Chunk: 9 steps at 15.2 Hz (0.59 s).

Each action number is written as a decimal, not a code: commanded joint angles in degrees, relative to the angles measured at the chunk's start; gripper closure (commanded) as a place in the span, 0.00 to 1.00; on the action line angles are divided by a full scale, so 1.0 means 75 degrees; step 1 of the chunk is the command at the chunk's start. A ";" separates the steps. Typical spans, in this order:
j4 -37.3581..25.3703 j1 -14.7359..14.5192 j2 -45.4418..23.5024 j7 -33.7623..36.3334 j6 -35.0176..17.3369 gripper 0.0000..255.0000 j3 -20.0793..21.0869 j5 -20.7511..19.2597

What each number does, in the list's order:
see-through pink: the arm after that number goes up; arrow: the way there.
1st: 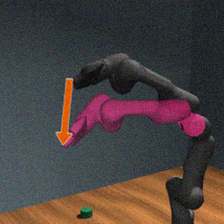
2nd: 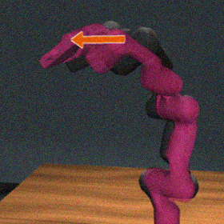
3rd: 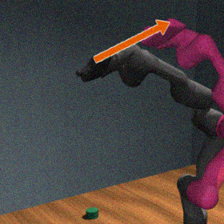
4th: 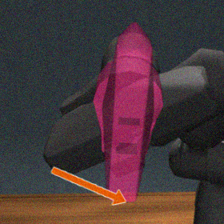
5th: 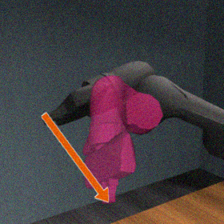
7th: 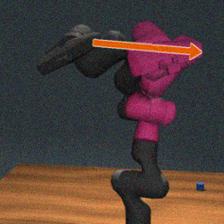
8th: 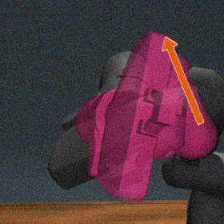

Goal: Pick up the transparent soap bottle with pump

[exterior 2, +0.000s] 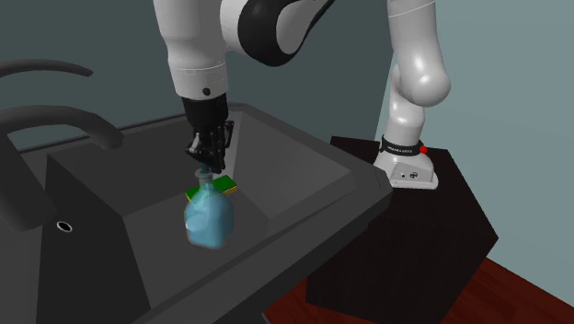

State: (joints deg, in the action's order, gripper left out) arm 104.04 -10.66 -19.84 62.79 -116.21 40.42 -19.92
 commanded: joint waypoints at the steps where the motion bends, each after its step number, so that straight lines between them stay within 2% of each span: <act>1: -0.0037 0.0021 0.0012 -0.0041 0.0098 1.00 0.0001 0.0037; 9: -0.0500 0.0087 0.0323 -0.0269 0.0777 1.00 0.0120 0.0322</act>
State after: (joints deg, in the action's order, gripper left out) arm 100.90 -10.04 -17.61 60.98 -111.11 41.24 -17.73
